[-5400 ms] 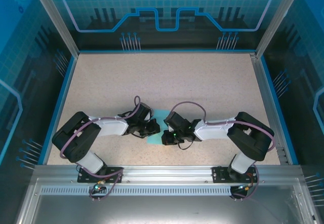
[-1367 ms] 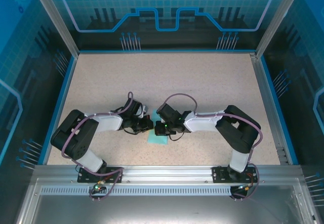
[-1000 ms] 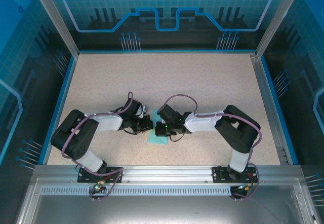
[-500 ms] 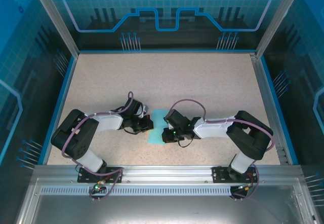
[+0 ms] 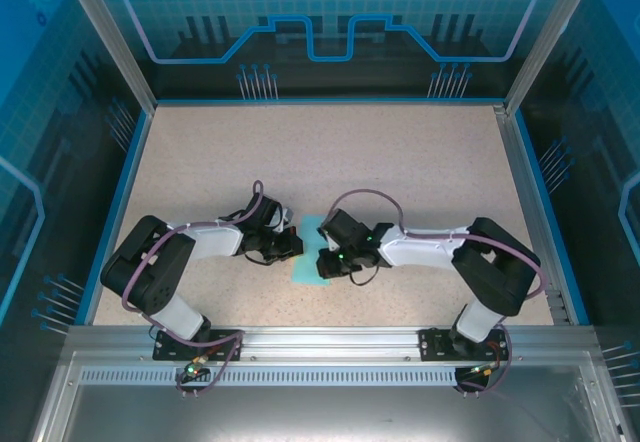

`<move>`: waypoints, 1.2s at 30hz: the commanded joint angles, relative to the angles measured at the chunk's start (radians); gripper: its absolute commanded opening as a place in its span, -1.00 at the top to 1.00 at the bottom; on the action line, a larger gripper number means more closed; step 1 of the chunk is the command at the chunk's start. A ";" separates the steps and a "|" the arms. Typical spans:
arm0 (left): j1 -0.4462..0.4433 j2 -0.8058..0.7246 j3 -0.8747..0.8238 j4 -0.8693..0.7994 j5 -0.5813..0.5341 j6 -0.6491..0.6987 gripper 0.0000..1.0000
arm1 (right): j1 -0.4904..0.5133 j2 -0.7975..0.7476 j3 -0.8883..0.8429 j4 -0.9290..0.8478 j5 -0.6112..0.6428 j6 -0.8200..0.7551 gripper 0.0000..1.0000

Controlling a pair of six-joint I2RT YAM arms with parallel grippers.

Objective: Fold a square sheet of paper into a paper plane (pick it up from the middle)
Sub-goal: Fold the triangle a second time at the center of the table.

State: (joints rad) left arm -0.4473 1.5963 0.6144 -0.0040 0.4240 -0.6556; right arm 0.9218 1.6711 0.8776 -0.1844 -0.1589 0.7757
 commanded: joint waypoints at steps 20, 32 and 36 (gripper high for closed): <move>0.009 0.051 -0.022 -0.127 -0.122 -0.035 0.97 | -0.039 0.108 -0.048 0.061 -0.057 -0.006 0.93; 0.009 0.077 -0.023 -0.129 -0.140 -0.045 0.97 | -0.025 -0.038 -0.225 -0.001 -0.102 -0.049 0.92; 0.008 0.080 -0.019 -0.126 -0.136 -0.045 0.97 | -0.018 -0.076 -0.223 -0.064 -0.096 -0.084 0.93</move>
State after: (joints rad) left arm -0.4469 1.6047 0.6224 -0.0143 0.4248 -0.6823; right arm 0.8879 1.6093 0.6857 -0.0631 -0.2440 0.7353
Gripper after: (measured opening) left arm 0.047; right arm 0.042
